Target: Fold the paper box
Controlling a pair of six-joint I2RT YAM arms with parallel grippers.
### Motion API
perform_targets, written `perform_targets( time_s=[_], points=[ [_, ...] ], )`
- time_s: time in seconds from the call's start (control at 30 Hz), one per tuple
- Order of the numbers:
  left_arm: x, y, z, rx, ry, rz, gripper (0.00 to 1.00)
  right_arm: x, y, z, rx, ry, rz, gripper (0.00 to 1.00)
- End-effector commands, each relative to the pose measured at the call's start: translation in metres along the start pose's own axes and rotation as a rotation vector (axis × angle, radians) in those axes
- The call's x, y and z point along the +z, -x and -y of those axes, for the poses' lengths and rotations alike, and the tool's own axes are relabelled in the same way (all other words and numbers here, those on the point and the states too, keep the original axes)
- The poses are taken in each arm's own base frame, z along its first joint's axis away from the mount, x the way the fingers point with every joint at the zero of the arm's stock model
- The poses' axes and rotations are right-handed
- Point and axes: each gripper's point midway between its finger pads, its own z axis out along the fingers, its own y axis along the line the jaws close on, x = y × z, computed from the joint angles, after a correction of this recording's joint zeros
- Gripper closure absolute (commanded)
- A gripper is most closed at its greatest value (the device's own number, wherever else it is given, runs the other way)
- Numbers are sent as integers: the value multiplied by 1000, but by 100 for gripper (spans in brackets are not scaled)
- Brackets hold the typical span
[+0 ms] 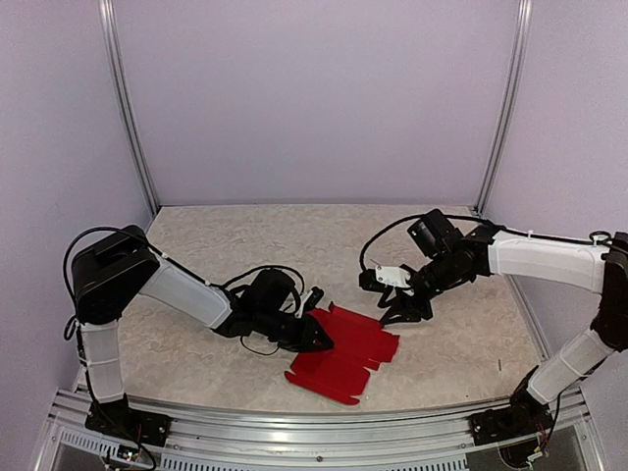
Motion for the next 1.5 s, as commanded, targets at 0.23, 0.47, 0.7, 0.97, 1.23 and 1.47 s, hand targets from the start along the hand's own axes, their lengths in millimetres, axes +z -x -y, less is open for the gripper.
perform_targets(
  time_s=[0.23,0.47,0.7,0.97,1.23,1.47],
  points=[
    [-3,-54,-81,-87,230,-179,83,33,-24,-46,-615,-124,-186,58],
    [-4,-51,-79,-75,231,-177,84,61,-36,-57,-734,-108,-267,58],
    [-5,-52,-78,-64,224,-181,84,73,-47,-60,-769,-86,-314,57],
    [-6,-53,-79,-65,221,-186,84,83,-54,-72,-783,-30,-330,57],
    [-5,-53,-78,-64,213,-188,84,92,-50,-69,-786,-52,-335,58],
    [-4,-54,-79,-62,207,-193,84,91,-37,-59,-763,-90,-335,61]
  ],
)
